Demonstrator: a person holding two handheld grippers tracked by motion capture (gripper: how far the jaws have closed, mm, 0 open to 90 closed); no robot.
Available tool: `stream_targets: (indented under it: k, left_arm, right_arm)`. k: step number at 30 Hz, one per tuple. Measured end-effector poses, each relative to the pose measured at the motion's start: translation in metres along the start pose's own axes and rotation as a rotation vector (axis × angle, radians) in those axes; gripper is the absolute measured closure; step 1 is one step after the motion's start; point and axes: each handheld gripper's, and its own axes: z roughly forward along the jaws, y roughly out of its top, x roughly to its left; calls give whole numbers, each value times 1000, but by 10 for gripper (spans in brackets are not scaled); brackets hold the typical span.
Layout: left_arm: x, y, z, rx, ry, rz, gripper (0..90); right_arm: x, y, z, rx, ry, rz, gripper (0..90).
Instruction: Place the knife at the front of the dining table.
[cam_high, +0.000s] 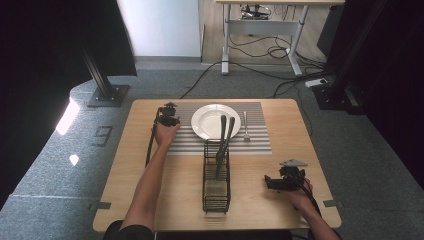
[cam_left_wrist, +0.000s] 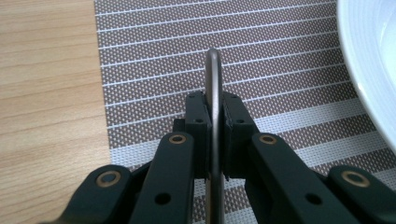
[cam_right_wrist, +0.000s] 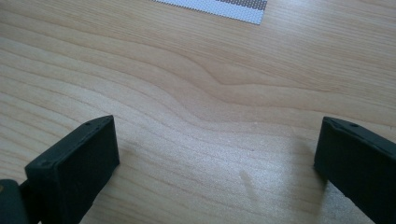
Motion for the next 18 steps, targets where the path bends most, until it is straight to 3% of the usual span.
stream_targets:
  k: [13, 15, 18]
  left_arm:
    - [-5, -2, 4, -9, 11, 14, 812]
    - [-12, -3, 5, -15, -10, 24, 780]
    - [-19, -4, 5, -20, -5, 47, 743]
  right_arm:
    - [0, 0, 0, 0, 0, -1, 0]
    - [0, 0, 0, 1, 0, -1, 0]
    - [0, 0, 0, 1, 0, -1, 0]
